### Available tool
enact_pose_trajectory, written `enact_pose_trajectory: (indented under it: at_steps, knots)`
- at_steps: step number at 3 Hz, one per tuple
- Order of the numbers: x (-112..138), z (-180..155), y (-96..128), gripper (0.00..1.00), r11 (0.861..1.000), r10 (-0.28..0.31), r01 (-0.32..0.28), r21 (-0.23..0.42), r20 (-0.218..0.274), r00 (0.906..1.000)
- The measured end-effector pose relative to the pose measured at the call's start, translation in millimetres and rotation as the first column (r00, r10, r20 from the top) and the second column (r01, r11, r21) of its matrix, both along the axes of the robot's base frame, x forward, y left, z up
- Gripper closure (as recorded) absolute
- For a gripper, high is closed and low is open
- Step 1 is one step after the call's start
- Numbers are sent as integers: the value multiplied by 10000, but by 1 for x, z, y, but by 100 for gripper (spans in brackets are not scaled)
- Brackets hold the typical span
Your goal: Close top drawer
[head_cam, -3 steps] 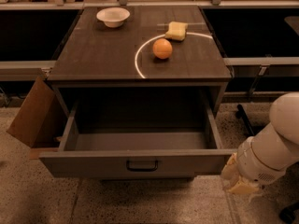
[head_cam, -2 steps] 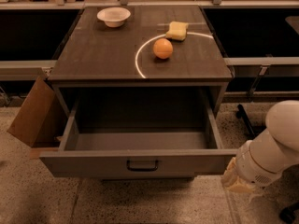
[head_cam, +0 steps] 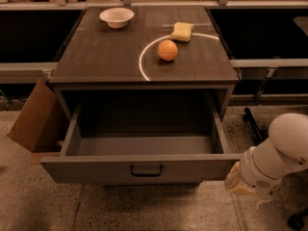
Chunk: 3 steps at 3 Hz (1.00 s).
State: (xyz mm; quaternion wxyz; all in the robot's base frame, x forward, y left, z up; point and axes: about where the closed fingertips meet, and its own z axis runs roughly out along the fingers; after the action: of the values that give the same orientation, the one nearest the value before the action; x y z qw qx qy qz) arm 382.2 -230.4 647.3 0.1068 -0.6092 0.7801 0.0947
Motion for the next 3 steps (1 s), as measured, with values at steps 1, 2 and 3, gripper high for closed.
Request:
enact_pose_trajectory:
  at_steps: [1,2,3]
  knots:
    - [28,-12,14,100,9996,121,-132,239,453,9989]
    - [29,-12,14,100,9996,122,-133,237,455,9989]
    - [45,-18,14,100,9998,166,-170,46,791,9967]
